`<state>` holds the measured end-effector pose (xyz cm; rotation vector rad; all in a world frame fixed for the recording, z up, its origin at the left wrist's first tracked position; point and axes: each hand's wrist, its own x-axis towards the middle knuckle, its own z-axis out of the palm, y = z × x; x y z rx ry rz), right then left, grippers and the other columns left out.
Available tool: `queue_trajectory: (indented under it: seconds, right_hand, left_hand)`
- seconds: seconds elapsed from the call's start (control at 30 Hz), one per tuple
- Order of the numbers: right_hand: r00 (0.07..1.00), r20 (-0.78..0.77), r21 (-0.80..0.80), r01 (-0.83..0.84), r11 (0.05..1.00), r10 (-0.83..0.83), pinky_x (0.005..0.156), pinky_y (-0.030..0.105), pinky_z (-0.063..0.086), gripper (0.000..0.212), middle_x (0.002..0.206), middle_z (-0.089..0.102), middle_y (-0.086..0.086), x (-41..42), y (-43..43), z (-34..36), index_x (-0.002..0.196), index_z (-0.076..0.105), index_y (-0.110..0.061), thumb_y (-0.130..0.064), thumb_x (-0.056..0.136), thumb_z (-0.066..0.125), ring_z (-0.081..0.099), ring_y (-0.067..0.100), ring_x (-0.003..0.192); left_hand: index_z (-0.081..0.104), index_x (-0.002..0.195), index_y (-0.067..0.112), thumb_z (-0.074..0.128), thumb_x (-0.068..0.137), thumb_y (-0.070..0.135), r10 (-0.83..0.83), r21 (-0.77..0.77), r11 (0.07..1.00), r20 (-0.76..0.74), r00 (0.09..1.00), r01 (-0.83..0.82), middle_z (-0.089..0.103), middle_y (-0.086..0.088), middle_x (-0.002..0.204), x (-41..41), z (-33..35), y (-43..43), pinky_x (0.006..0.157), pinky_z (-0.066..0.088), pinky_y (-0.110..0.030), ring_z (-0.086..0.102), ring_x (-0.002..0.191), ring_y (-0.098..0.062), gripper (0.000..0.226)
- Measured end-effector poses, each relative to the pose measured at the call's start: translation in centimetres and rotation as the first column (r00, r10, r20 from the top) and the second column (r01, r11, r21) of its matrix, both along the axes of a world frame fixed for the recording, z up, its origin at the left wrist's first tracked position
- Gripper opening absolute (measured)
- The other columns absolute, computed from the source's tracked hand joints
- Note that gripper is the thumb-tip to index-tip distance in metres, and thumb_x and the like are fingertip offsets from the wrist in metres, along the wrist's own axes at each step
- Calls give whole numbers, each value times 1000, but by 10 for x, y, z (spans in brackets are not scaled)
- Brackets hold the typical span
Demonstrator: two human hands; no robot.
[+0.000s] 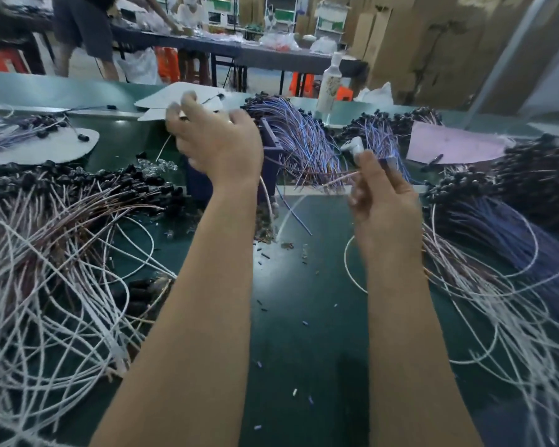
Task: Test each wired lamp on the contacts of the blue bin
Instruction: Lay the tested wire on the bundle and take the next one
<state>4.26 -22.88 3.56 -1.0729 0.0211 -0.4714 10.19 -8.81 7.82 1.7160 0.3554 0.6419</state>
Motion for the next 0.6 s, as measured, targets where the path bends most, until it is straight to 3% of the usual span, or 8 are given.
queue_trajectory:
  seconds: [0.03, 0.1, 0.2, 0.3, 0.4, 0.47, 0.53, 0.6]
  right_hand:
    - [998, 16, -13, 64, 998, -64, 45, 14, 34, 10, 56, 51, -6, -3, -9, 6, 79, 64, -12, -17, 87, 67, 40, 3, 46]
    - [981, 68, -46, 184, 982, -181, 44, 15, 30, 14, 53, 47, -7, -9, -23, 21, 76, 64, -11, -20, 87, 67, 35, 3, 45]
    - [928, 186, -63, 338, 939, -322, 46, 19, 35, 19, 49, 49, -10, -13, -44, 54, 70, 65, -14, -22, 86, 69, 39, 5, 45]
    - [885, 237, -173, 444, 879, -400, 59, 25, 47, 25, 57, 58, -12, -19, -70, 74, 65, 66, -23, -37, 85, 65, 53, 10, 57]
    - [939, 99, -385, 340, 858, -328, 86, 29, 51, 36, 80, 71, -19, -29, -83, 67, 78, 68, -30, -59, 84, 48, 66, -1, 85]
    - [977, -27, -456, 176, 872, -211, 74, 21, 50, 45, 73, 71, -16, -33, -89, 52, 78, 69, -23, -56, 93, 43, 65, -1, 71]
    - [975, -72, -445, 156, 882, -209, 56, 20, 46, 41, 58, 61, -9, -39, -98, 38, 71, 64, -17, -42, 98, 45, 55, 6, 53]
    - [909, -53, -662, 279, 696, -414, 50, 21, 38, 36, 54, 52, -8, -44, -117, 27, 72, 63, -21, -34, 100, 44, 46, 8, 48]
  left_hand:
    - [30, 143, 14, 50, 95, 21, 8, 194, 981, 73, 997, -22, 18, -11, 152, -8, 4, -7, 113, 30, -40, 27, 138, -28, 52]
    - [38, 141, 13, 47, 98, 28, -333, 459, 857, 151, 931, 233, 29, -9, 150, -22, 15, -29, 113, 31, -34, 33, 135, -20, 47]
    - [58, 119, 5, 40, 102, 27, -859, 463, 409, -95, 502, 787, 68, -4, 104, -49, 28, -73, 78, 52, -19, 64, 90, -7, 33]
    - [59, 103, 3, 41, 101, 15, -886, 393, 433, 20, 463, 811, 60, 2, 70, -56, 32, -117, 67, 47, -25, 58, 62, -12, 22]
    - [57, 92, 4, 40, 101, 9, -776, -106, 546, 310, 550, 831, 55, -1, 63, -55, 41, -154, 65, 43, -28, 52, 59, -16, 20]
    - [53, 84, 9, 37, 102, 9, -676, -596, 241, 463, 573, 766, 58, 2, 50, -56, 53, -173, 58, 46, -22, 55, 46, -10, 23]
    - [46, 81, 13, 31, 103, 9, -602, -743, 47, 512, 612, 668, 59, 4, 45, -49, 54, -188, 47, 46, -15, 56, 40, -5, 27]
    - [45, 79, 15, 32, 103, 10, -611, -750, 157, 437, 660, 642, 62, 4, 53, -36, 44, -200, 49, 44, -16, 58, 48, -4, 28]
